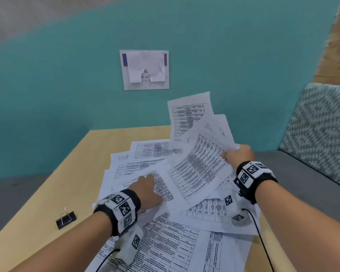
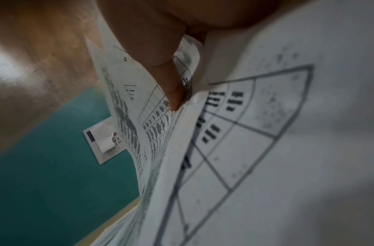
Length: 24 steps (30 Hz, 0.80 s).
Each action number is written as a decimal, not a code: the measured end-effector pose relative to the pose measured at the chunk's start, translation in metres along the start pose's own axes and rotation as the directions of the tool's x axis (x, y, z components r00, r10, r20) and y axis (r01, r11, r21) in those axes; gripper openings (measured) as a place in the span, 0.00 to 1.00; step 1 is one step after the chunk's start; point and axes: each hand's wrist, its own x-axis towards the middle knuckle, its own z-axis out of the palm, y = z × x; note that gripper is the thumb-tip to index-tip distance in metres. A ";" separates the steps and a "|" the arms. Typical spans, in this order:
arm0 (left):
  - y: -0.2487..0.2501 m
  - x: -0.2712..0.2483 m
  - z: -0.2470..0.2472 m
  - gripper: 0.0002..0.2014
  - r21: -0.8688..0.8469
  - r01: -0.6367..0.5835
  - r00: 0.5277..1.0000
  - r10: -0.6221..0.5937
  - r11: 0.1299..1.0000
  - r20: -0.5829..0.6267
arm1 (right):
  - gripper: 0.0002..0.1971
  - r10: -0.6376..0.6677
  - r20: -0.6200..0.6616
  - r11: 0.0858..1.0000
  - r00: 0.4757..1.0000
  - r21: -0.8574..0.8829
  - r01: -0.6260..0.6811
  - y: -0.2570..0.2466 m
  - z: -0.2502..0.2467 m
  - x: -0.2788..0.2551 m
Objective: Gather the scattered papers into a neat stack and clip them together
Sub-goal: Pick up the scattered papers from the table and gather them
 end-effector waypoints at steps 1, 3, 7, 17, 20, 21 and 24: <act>0.001 0.000 0.000 0.24 0.008 -0.005 1.000 0.005 1.000 0.002 | 0.14 -0.015 -0.004 1.000 1.000 0.004 0.015 -0.002 0.000 0.000; 0.002 -0.002 0.000 0.20 0.026 -0.013 1.000 0.013 1.000 0.008 | 0.10 -0.042 -0.012 0.998 0.999 0.040 0.043 -0.007 -0.001 -0.001; 0.004 -0.005 -0.002 0.17 0.049 -0.042 0.999 0.042 0.998 -0.006 | 0.06 -0.091 -0.058 0.989 0.994 0.112 0.098 -0.023 -0.003 -0.008; -0.006 -0.002 -0.005 0.16 -0.036 -0.066 0.997 0.064 0.997 -0.053 | 0.11 -0.255 -0.296 0.887 0.921 0.308 0.345 -0.093 -0.035 -0.023; -0.011 -0.002 -0.005 0.14 -0.045 -0.071 0.997 0.068 0.996 -0.046 | 0.08 -0.195 -0.359 0.812 0.913 0.463 0.355 -0.119 -0.050 -0.024; -0.012 -0.002 -0.005 0.14 -0.048 -0.075 0.997 0.074 0.996 -0.038 | 0.03 -0.181 -0.371 0.791 0.911 0.496 0.360 -0.126 -0.054 -0.025; -0.015 -0.004 -0.005 0.14 -0.073 -0.086 0.996 0.084 0.994 -0.030 | 0.07 -0.100 -0.405 0.644 0.909 0.670 0.369 -0.143 -0.067 -0.026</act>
